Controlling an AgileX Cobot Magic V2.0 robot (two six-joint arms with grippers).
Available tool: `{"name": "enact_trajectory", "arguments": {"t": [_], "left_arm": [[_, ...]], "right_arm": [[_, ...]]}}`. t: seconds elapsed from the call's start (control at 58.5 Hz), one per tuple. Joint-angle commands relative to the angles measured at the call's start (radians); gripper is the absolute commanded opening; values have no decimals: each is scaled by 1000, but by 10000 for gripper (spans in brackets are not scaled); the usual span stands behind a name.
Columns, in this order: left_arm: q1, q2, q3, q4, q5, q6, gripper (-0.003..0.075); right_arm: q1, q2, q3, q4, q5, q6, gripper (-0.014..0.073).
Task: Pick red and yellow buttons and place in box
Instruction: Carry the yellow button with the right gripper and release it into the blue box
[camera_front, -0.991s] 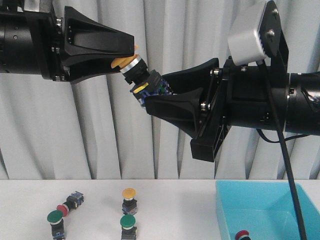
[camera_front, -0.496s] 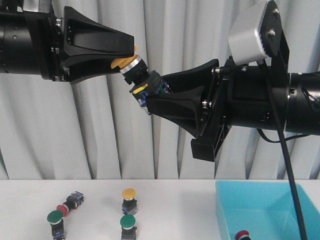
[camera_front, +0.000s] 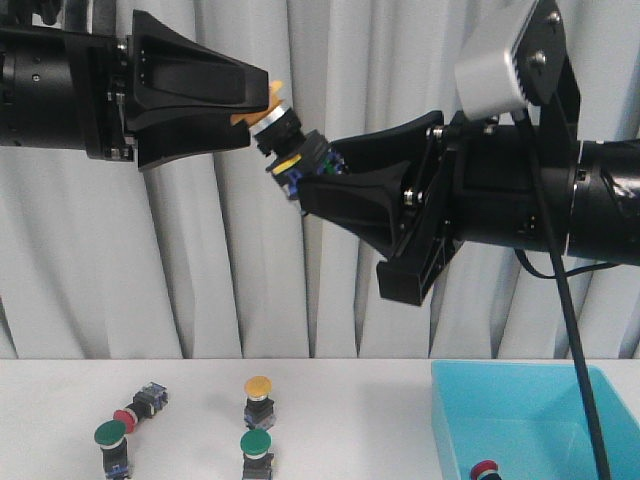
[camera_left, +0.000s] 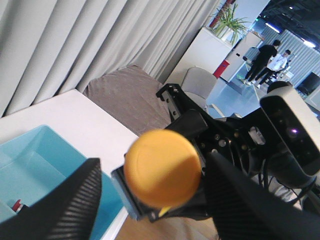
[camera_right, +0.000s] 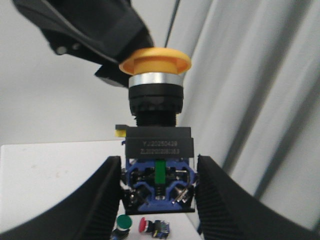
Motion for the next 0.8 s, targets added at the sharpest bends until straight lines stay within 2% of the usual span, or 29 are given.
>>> {"name": "enact_trajectory", "arguments": {"t": [0.0,0.12,0.308,0.462,0.632,0.786], "left_arm": [[-4,-38,-27,-65,-46,1,484],[-4,-38,-27,-64,-42,1,484],[-4,-38,-27,-41,-32,1,483],[-2,-38,-27,66,-30,1,482],[-2,-38,-26,209,-34,1,446],[-2,-38,-26,290,-36,-1,383]], "right_arm": [[-3,-22,-54,54,-83,33,-8],[-3,-25,-96,-12,-128,86,-8],[-23,-26,-183,-275,-186,314,-7],[-134,-26,-207,-528,-181,592,-6],[-305,-6,-207,-800,-67,902,-6],[-394,65,-207,-947,41,1044,-6]]}}
